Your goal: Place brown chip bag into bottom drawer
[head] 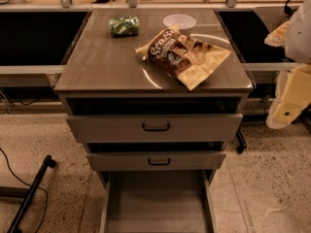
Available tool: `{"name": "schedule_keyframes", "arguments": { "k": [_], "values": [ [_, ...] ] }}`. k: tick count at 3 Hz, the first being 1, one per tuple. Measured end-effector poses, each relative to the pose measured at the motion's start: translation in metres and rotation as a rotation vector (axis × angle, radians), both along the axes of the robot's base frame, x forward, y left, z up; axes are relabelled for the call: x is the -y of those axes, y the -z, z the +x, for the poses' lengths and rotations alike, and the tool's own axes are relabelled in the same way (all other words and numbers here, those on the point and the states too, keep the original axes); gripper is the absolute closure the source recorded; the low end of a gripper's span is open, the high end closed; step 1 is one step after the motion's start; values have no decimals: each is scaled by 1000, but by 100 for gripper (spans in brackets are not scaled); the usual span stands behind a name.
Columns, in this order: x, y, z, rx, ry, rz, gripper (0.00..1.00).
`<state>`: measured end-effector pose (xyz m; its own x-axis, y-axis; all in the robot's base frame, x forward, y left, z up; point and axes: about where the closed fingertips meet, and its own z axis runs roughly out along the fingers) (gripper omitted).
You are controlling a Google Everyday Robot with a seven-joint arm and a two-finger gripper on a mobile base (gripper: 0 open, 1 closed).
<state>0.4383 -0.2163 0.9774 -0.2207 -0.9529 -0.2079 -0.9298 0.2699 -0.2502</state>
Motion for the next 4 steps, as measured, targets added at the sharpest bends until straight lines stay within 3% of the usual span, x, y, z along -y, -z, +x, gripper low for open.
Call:
{"name": "schedule_keyframes", "arguments": {
  "k": [1,2,3,4],
  "values": [
    [0,0,0,0,0,1,0],
    [-18,11,26,-4,-18,59,0],
    [-45,23,72,5,-30,144,0],
    [-66,32,113,22,-2,216,0]
  ]
}}
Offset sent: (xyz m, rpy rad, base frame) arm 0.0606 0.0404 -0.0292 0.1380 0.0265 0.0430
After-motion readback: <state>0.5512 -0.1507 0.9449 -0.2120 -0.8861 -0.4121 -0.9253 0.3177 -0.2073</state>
